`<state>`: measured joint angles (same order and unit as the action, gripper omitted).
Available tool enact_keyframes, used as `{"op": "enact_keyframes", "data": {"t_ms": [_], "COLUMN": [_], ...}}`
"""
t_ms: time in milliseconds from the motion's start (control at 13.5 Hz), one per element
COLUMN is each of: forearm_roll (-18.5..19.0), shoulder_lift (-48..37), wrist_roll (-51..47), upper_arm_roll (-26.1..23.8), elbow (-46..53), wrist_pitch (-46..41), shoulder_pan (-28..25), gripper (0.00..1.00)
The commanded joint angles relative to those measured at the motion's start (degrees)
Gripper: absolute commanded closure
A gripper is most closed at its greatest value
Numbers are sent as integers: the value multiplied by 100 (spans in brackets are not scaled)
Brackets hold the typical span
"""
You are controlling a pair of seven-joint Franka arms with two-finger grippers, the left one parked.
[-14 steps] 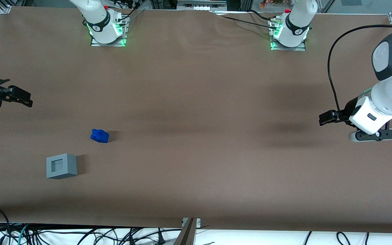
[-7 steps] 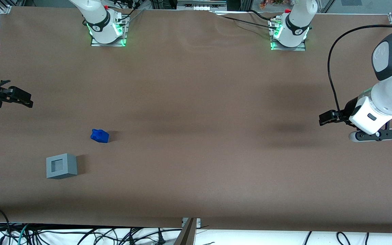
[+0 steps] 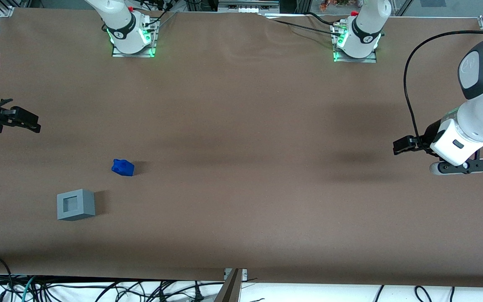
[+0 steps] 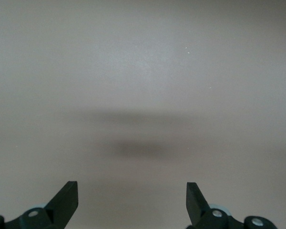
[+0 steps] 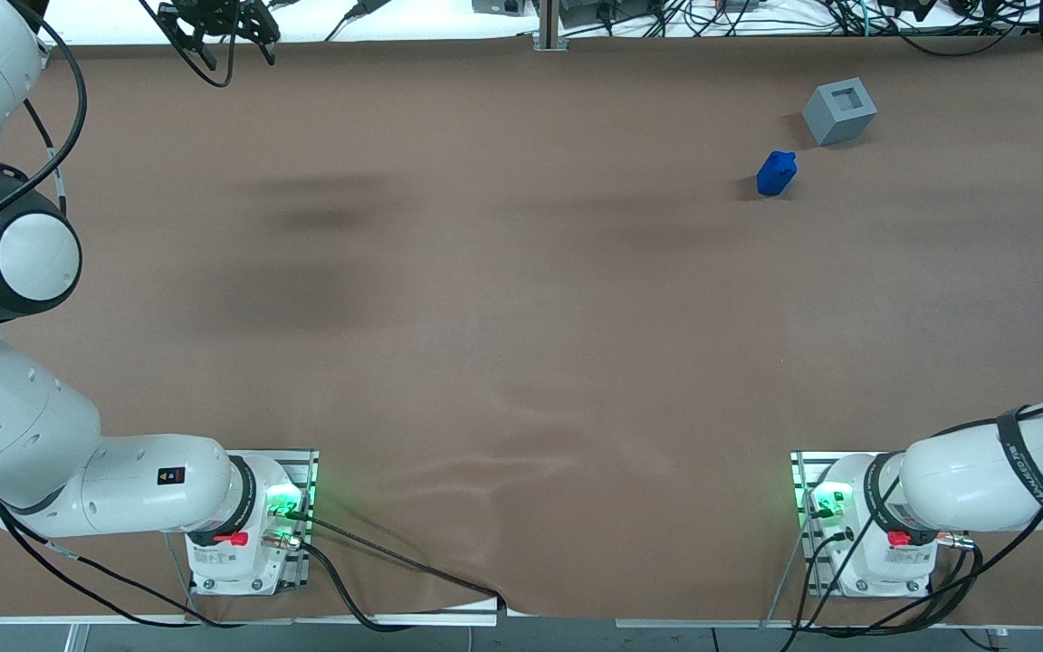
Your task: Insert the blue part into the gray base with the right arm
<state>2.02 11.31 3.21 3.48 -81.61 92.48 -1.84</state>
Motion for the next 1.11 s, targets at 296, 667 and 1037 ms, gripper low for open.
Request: {"op": "enact_keyframes", "data": {"t_ms": [296,667,1037], "forearm_roll": [35,0,-26], "shoulder_lift": [170,522,1047], "wrist_roll": [57,39,-485], "upper_arm_roll": [-58,-67,-67], "elbow": [154,84,31], "wrist_pitch": [25,95,875], "shoulder_pan": [-9,-18,-430], "gripper": [1,1,1]}}
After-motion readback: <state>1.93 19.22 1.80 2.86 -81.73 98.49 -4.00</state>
